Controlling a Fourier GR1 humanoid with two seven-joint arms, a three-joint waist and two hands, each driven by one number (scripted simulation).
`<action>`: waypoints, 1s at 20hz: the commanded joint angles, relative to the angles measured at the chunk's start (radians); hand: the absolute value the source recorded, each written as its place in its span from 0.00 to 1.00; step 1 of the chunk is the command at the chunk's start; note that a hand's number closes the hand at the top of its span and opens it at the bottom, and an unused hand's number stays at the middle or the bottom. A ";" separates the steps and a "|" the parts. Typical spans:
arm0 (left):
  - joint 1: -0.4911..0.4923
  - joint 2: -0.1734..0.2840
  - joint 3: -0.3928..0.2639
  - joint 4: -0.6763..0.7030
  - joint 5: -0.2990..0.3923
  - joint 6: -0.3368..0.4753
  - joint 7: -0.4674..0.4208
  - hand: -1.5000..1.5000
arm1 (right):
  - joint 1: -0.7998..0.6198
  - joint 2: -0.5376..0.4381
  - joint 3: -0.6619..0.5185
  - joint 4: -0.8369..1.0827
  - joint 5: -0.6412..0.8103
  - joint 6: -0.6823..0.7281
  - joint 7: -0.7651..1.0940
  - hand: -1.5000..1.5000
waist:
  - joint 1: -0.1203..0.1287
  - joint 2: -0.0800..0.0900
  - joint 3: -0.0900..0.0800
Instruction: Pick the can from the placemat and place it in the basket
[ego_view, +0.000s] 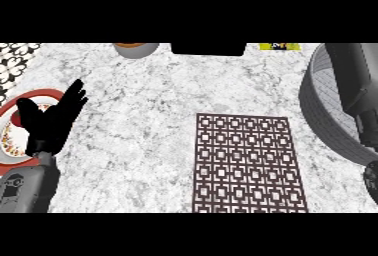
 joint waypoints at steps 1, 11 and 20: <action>0.010 0.011 0.014 -0.032 0.006 0.005 0.026 0.50 | 0.061 -0.018 -0.028 0.020 0.001 -0.067 0.113 1.00 | -0.012 -0.005 0.001; -0.013 -0.016 0.012 0.016 -0.016 0.031 -0.002 0.50 | 0.174 0.011 -0.093 -0.033 -0.061 -0.226 0.023 1.00 | -0.029 -0.007 0.001; 0.084 0.009 0.010 -0.084 0.005 -0.021 0.008 0.50 | 0.253 -0.019 -0.172 -0.057 -0.022 -0.312 0.050 0.00 | -0.013 -0.007 0.001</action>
